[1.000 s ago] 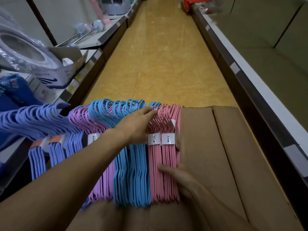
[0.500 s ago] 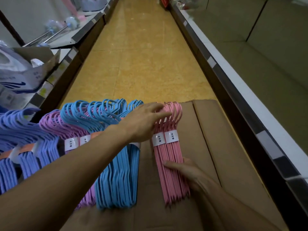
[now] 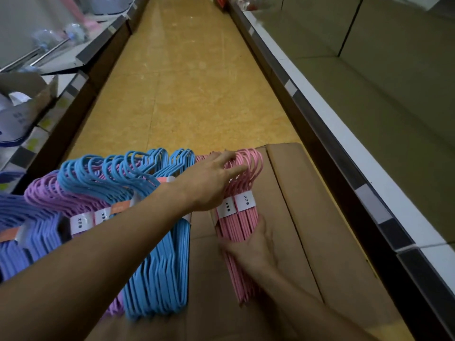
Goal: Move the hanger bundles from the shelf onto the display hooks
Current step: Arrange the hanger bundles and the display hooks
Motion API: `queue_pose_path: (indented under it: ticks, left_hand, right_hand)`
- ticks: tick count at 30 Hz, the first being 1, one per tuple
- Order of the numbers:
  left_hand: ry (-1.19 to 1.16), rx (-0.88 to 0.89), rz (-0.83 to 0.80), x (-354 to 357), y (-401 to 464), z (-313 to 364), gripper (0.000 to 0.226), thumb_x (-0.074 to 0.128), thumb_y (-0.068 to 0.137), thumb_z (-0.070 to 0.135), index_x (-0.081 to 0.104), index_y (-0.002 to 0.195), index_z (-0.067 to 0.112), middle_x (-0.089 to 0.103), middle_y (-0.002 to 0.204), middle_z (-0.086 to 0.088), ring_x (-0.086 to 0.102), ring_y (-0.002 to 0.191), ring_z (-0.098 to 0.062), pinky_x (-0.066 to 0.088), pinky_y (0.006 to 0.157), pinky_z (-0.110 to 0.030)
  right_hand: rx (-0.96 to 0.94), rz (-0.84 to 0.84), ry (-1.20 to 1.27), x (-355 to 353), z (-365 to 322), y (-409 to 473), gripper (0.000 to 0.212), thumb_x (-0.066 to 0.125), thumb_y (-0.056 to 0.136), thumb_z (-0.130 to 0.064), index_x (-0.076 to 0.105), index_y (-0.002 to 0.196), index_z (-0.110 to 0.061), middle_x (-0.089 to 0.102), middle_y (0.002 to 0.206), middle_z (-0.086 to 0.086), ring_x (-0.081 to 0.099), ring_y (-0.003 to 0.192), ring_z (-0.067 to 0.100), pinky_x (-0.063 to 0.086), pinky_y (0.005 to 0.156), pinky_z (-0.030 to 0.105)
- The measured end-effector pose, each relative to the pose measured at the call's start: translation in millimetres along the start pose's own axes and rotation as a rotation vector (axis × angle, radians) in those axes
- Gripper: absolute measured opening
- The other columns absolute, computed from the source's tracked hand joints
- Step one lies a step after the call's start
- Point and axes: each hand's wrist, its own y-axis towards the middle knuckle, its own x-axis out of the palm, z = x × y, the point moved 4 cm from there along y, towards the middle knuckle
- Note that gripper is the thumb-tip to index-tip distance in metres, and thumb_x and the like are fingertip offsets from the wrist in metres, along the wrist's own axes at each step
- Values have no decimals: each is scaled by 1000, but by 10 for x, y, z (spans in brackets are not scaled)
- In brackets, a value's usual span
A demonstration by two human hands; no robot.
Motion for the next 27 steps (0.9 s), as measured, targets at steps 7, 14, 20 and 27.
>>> queue_pose_path:
  ticks: [7,14,20,27]
  left_hand:
    - [-80,-8,-13,15,48,92,70,53,91,16,24,155,26,11,162,-8,18,146,-28,27,115,-36]
    - [-528,-171,142,64,-65,128,66,50,91,8,32,153,21,14,164,1,17,149,-17,24,119,-34]
    - [-732,-451,242,187,-410,-159,50,51,97,10,43,146,17,32,154,1,35,137,-9,21,101,-12]
    - [-983,-677,130,487,-629,-175,43,52,99,20,48,142,18,51,142,1,53,105,-8,41,77,-18]
  right_hand:
    - [149,141,-412,215,-118,-38,117,75,77,-49,-14,146,-16,26,148,16,34,135,35,36,108,50]
    - [90,178,-494,249,-132,-29,110,72,82,-44,-6,151,-11,34,144,16,44,129,33,44,101,45]
    - [23,197,-363,-57,-161,14,93,66,88,-37,3,154,-18,37,144,13,44,129,31,42,102,46]
    - [-46,196,-217,-680,-250,102,84,59,87,-23,10,155,-32,44,146,8,46,130,32,44,104,51]
